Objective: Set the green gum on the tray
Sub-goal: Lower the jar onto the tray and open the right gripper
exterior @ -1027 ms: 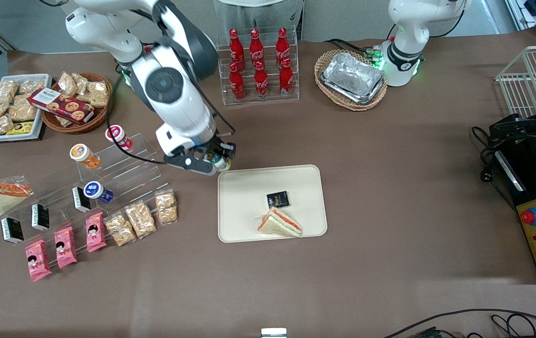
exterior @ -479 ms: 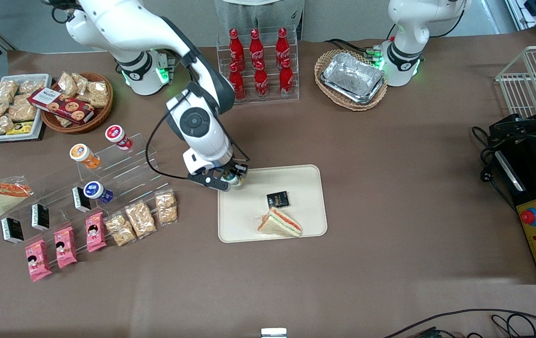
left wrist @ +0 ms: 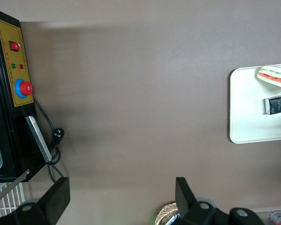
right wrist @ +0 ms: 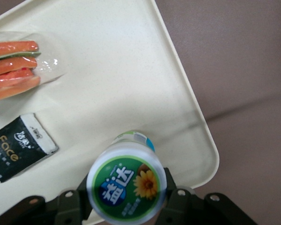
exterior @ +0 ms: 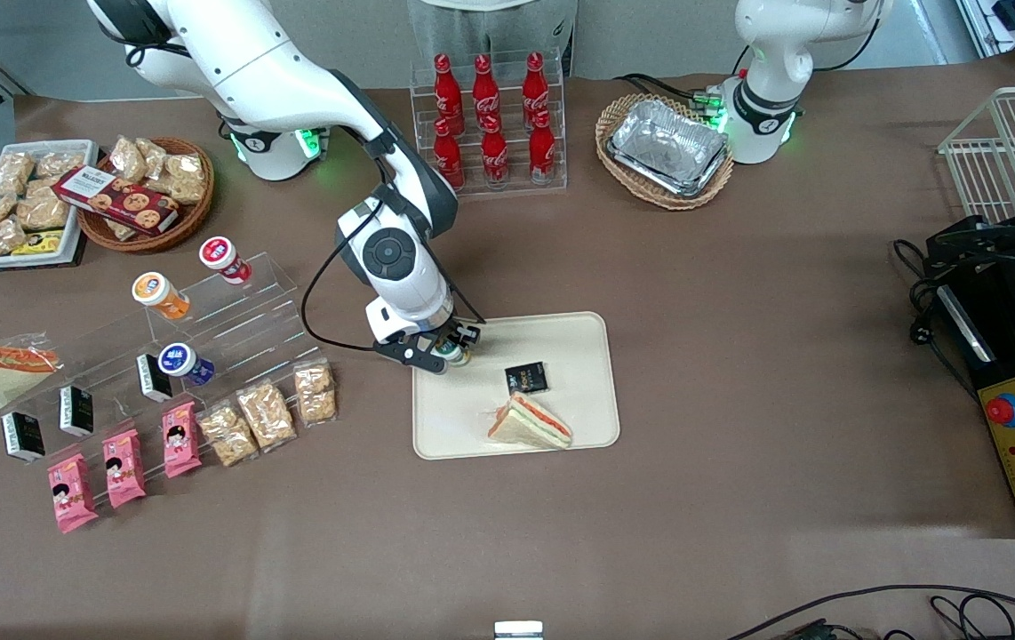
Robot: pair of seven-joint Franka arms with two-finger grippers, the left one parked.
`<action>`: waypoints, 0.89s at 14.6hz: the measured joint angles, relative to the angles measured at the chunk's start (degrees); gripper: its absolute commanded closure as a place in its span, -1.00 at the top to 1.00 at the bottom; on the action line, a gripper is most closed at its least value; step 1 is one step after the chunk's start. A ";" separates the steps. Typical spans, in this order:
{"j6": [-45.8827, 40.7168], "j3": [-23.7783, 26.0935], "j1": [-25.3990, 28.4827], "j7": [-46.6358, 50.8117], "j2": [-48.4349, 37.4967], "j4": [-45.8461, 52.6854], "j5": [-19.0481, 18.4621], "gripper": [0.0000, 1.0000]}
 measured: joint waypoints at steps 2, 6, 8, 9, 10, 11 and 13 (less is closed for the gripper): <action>0.30 -0.09 0.00 0.02 0.20 -0.06 0.00 0.11; 1.08 -0.32 0.00 0.12 0.94 -0.18 -0.04 0.97; 1.22 -0.48 0.01 0.47 1.01 -0.18 -0.05 0.97; 1.27 -0.51 0.01 0.67 1.01 -0.18 -0.05 0.98; 1.33 -0.52 0.01 0.77 1.01 -0.18 -0.07 0.98; 1.36 -0.54 0.01 0.84 1.01 -0.18 -0.07 0.98; 1.41 -0.54 0.01 0.86 1.00 -0.17 -0.09 0.98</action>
